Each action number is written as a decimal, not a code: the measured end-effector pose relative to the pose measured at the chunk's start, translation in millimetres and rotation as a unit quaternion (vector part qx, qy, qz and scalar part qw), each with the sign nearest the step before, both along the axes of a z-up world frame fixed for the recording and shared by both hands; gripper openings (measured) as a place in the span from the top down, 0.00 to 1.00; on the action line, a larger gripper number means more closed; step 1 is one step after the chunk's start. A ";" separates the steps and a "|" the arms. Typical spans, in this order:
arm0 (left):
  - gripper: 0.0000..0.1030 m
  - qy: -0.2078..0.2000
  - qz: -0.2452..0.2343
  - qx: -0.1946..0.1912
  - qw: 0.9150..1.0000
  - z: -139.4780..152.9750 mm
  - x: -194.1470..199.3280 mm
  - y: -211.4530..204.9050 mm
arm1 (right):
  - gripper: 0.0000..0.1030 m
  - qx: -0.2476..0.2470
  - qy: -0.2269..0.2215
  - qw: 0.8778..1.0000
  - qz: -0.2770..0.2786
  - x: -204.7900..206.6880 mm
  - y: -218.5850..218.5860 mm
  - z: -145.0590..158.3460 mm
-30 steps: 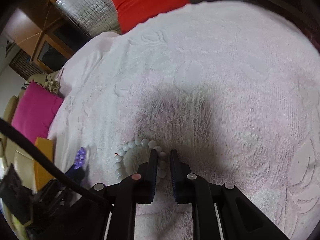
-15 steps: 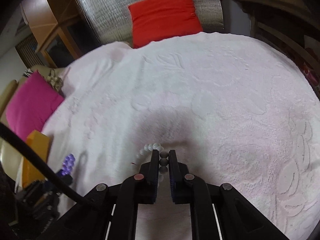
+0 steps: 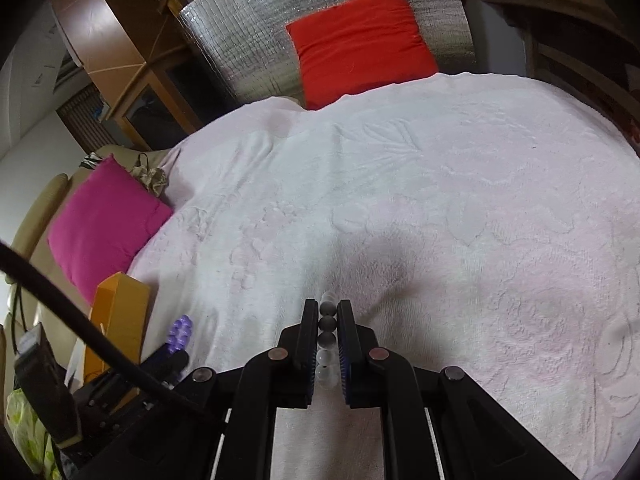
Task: Organize jewelry
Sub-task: 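Hold the white and purple bracelets in both tools just above the cover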
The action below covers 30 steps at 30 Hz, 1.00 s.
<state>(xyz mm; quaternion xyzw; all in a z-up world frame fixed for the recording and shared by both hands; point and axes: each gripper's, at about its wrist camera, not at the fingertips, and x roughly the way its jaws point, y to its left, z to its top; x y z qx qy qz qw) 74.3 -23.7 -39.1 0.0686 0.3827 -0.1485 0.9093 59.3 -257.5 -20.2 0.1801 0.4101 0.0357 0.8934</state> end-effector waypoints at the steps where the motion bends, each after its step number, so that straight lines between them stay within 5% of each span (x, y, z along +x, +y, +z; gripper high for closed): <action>1: 0.82 0.000 0.001 0.001 1.000 0.0 0.2 0.1 | 0.90 -0.002 0.005 1.000 -0.002 0.1 -0.6 -1.9; 17: 0.82 0.010 0.012 0.016 1.000 -7.5 5.2 -3.8 | 0.87 0.036 0.089 0.995 -0.004 8.4 -15.1 -33.3; 30: 0.82 0.014 0.017 0.039 0.999 -13.9 8.4 -9.4 | 0.85 0.008 0.115 0.993 -0.006 12.0 -16.8 -48.6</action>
